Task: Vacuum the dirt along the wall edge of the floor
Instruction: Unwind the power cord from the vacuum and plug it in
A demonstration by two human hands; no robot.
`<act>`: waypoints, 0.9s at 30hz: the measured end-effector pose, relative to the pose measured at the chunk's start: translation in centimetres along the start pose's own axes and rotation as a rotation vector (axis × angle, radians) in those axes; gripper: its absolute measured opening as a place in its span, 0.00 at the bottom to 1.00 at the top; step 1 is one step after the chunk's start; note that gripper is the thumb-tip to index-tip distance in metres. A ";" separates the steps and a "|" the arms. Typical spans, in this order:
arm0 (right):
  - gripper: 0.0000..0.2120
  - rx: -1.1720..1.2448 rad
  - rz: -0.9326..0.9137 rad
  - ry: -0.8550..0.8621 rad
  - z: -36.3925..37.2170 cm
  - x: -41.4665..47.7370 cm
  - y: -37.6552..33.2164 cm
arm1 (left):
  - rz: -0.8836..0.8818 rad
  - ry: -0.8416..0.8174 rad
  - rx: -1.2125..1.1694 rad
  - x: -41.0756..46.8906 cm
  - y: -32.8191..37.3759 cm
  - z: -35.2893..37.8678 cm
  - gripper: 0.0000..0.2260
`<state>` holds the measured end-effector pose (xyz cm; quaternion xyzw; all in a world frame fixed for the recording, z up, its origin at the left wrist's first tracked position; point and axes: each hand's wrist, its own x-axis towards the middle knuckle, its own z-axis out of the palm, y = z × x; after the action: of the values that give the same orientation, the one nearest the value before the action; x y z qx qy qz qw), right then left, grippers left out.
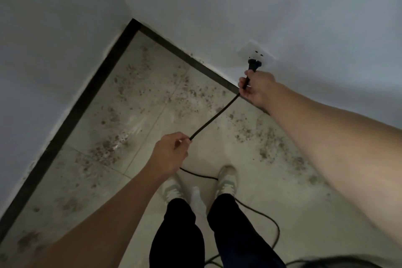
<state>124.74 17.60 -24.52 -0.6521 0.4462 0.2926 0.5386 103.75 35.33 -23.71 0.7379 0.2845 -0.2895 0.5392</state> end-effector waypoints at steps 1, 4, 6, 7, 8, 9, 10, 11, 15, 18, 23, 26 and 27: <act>0.07 -0.007 -0.011 0.007 0.2 0.6 -0.1 | -0.001 0.002 -0.008 0.6 0.2 0.1 0.09; 0.07 0.045 -0.040 0.021 0.2 1.4 0.4 | -0.011 -0.005 -0.025 1.0 0.8 0.2 0.08; 0.06 0.120 -0.052 0.014 0.0 1.5 0.6 | -0.016 -0.003 -0.018 0.9 1.1 0.1 0.07; 0.07 0.150 -0.051 0.003 -0.1 1.5 0.7 | -0.027 -0.002 -0.013 0.8 1.2 -0.1 0.08; 0.07 0.165 -0.048 -0.010 -0.2 1.4 0.6 | -0.044 0.000 -0.015 0.6 1.2 -0.2 0.08; 0.08 0.168 -0.041 -0.023 -0.3 1.3 0.5 | -0.065 0.004 -0.023 0.6 1.2 -0.4 0.09; 0.08 0.166 -0.028 -0.035 -0.4 1.2 0.4 | -0.087 0.009 -0.034 0.5 1.1 -0.5 0.10; 0.09 0.173 -0.013 -0.045 -0.4 1.1 0.3 | -0.109 0.013 -0.043 0.4 1.1 -0.5 0.11; 0.13 0.251 0.036 -0.095 0.9 0.3 -0.9 | -0.178 0.020 -0.062 0.2 1.0 0.1 0.11; 0.13 0.171 0.040 -0.063 1.4 0.4 -1.1 | -0.209 0.005 -0.064 0.0 1.0 0.3 0.11; 0.09 0.159 0.034 -0.040 1.0 1.3 -0.2 | -0.199 0.013 -0.048 0.2 0.9 -0.3 0.11; 0.09 0.228 0.077 -0.038 1.6 1.2 -0.6 | -0.203 0.050 -0.080 0.5 0.6 -0.8 0.12; 0.09 0.235 0.075 -0.035 1.6 1.2 -0.7 | -0.205 0.056 -0.090 0.5 0.6 -0.8 0.12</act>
<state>125.99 18.84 -25.65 -0.5621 0.4921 0.2695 0.6076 104.63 36.01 -23.42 0.6877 0.3861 -0.3094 0.5312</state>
